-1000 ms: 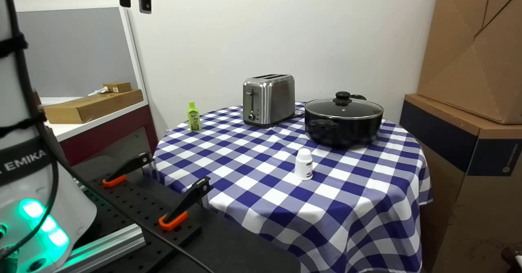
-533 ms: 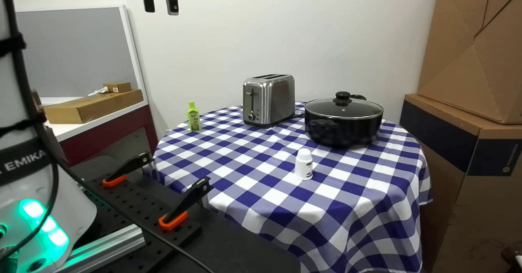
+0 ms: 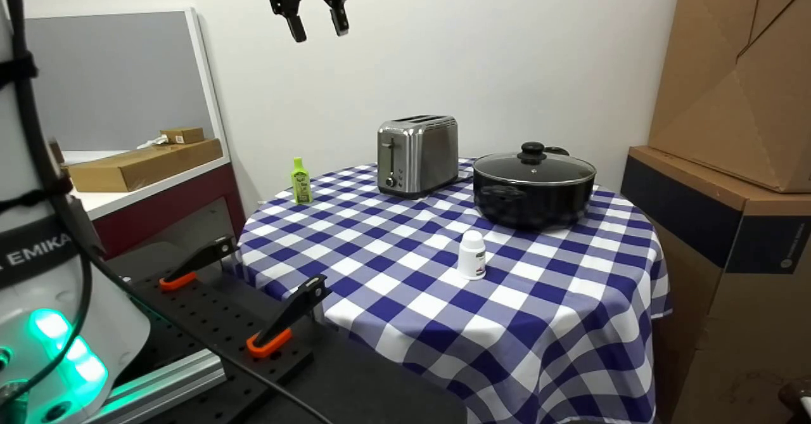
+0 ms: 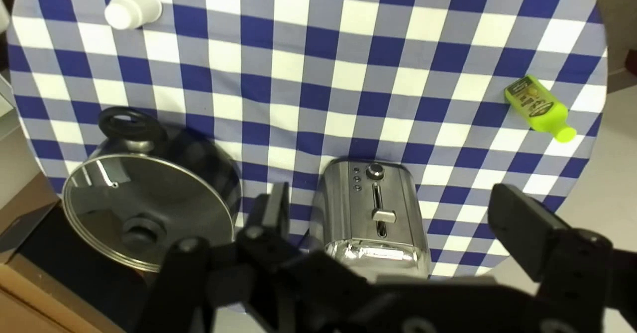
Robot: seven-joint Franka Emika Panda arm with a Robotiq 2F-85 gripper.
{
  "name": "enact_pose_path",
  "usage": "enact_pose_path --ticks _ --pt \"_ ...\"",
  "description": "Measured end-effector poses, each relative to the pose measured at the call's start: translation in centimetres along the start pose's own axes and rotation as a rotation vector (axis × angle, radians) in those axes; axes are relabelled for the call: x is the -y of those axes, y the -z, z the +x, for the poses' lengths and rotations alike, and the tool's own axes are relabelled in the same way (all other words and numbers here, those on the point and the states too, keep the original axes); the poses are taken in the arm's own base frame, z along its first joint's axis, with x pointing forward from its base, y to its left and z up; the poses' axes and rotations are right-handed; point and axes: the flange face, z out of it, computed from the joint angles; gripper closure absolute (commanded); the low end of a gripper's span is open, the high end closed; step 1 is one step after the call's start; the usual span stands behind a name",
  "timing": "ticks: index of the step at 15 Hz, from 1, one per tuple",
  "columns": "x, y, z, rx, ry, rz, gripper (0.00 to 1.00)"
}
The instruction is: Push down the toaster lever
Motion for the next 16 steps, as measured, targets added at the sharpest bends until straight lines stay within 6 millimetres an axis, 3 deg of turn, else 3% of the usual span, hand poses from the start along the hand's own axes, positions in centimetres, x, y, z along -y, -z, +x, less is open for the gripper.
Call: enact_pose_path --ticks 5,11,16 --pt "1.1 -4.3 2.6 -0.054 0.040 -0.004 0.00" --pt "2.5 -8.9 7.4 -0.102 0.048 0.016 0.00" --pt "4.2 -12.5 10.3 -0.088 0.064 0.003 0.00"
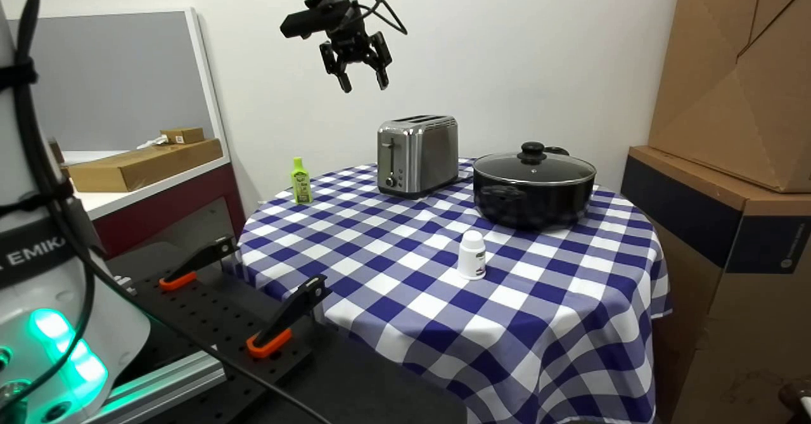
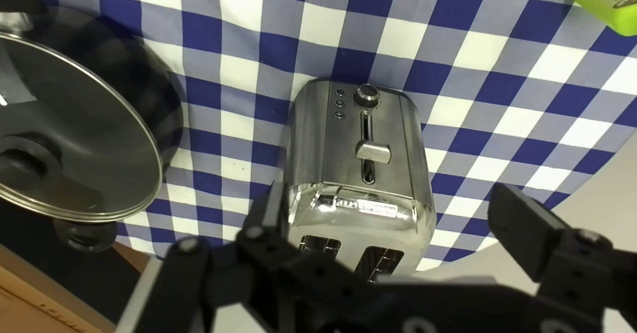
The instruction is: Push down the toaster lever
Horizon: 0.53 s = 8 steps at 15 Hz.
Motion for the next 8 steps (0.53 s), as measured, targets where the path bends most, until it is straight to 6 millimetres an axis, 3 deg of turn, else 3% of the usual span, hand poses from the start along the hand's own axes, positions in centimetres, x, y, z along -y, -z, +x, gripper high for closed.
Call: enact_pose_path --ticks 1,2,8 --pt "0.4 -0.7 0.5 0.003 0.004 0.001 0.00" --pt "0.9 -1.3 1.0 0.006 0.010 0.002 0.18" --pt "3.0 -3.5 3.7 -0.003 0.027 0.015 0.64"
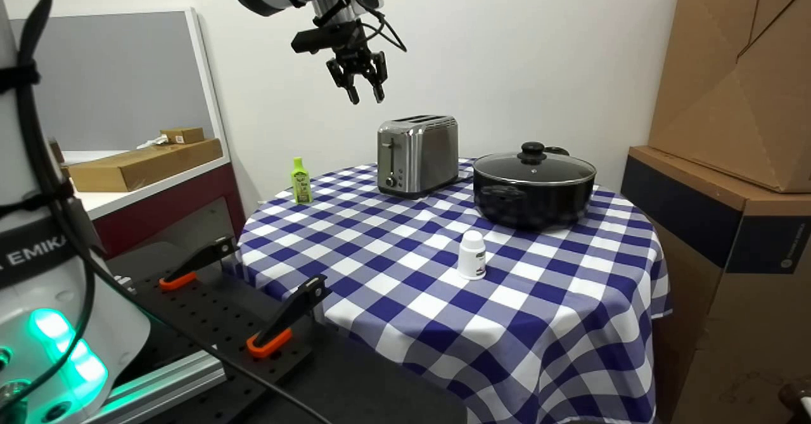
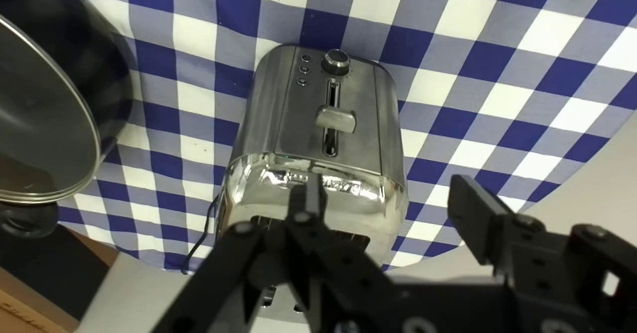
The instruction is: Push down the toaster lever
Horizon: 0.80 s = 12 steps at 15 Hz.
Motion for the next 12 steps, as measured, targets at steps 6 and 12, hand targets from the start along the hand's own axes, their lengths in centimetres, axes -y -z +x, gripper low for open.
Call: enact_pose_path --ticks 6,12 --pt "0.0 -2.3 0.9 0.017 -0.005 0.005 1.00" --pt "-1.3 -5.0 0.4 0.053 -0.015 -0.032 1.00"
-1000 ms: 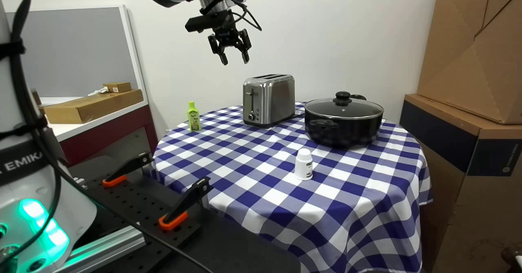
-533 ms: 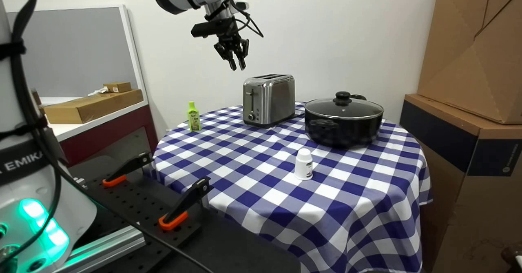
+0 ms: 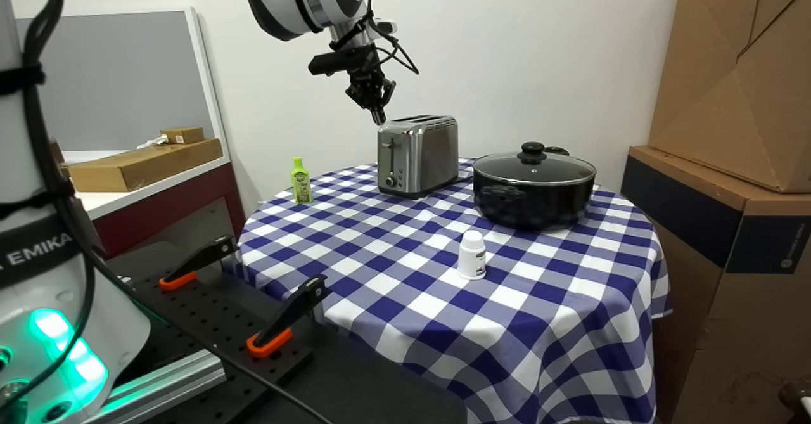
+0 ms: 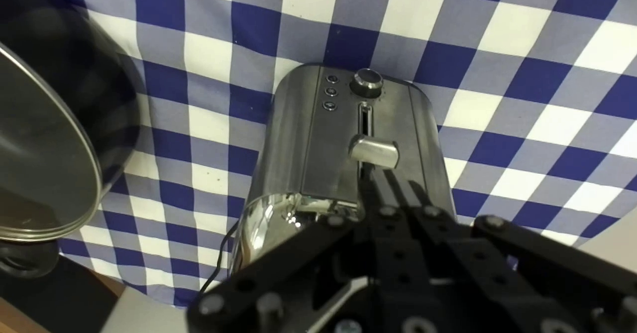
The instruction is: Push down the toaster lever
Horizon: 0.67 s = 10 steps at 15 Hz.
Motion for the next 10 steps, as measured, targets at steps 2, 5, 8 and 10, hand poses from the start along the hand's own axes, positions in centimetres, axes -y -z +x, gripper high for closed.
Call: enact_pose_path --ticks 2,5,8,10 --pt "-0.4 -0.7 0.1 0.005 -0.004 -0.011 1.00" --pt "-0.7 -1.5 0.3 0.005 -0.005 -0.021 1.00" --pt "-0.6 -2.3 0.4 0.002 0.000 -0.025 1.00" --pt "-0.5 -2.9 0.4 -0.001 0.004 -0.025 1.00"
